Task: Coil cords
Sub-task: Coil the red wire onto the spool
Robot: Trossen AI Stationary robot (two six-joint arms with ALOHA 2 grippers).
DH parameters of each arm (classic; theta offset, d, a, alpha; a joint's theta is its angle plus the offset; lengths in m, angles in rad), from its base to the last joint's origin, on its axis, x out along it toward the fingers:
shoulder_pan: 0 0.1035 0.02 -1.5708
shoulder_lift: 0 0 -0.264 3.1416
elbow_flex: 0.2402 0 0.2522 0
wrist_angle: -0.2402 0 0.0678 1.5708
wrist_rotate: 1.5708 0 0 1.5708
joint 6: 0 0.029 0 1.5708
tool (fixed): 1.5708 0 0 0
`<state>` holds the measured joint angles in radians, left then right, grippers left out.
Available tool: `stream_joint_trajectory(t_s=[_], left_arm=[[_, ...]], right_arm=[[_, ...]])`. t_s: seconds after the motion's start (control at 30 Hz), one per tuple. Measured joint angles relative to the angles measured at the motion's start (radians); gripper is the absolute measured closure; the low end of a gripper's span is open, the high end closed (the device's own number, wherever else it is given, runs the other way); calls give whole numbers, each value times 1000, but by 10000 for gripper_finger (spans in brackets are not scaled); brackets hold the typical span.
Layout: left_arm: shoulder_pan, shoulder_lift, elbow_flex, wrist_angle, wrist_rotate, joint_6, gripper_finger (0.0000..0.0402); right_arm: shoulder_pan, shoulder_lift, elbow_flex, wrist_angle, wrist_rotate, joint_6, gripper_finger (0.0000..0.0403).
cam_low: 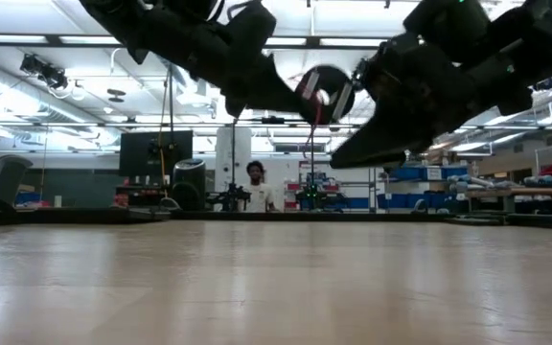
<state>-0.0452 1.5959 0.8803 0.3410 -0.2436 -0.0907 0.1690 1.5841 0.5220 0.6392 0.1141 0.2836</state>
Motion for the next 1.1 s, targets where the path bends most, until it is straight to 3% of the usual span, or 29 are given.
stream_joint_trajectory(t_s=[0.17, 0.33, 0.53, 0.8, 0.93, 1.1], left_arm=[[0, 0, 0, -84, 32, 35, 401], [8, -20, -1, -140, -18, 83, 401], [54, -97, 0, -130, -64, 145, 401], [133, -133, 0, -89, -80, 125, 401], [153, -133, 0, -90, -114, 80, 401], [165, -132, 0, -90, -133, 74, 401]], right_arm=[[-56, 0, 0, -66, -71, 19, 303], [-106, -5, 0, -93, -122, -6, 303], [-108, -5, 8, -81, 14, -49, 304], [-181, -10, 153, -166, -5, 60, 304], [-227, -10, 165, -187, 20, 33, 304], [-192, -9, 134, -193, 85, -86, 304]])
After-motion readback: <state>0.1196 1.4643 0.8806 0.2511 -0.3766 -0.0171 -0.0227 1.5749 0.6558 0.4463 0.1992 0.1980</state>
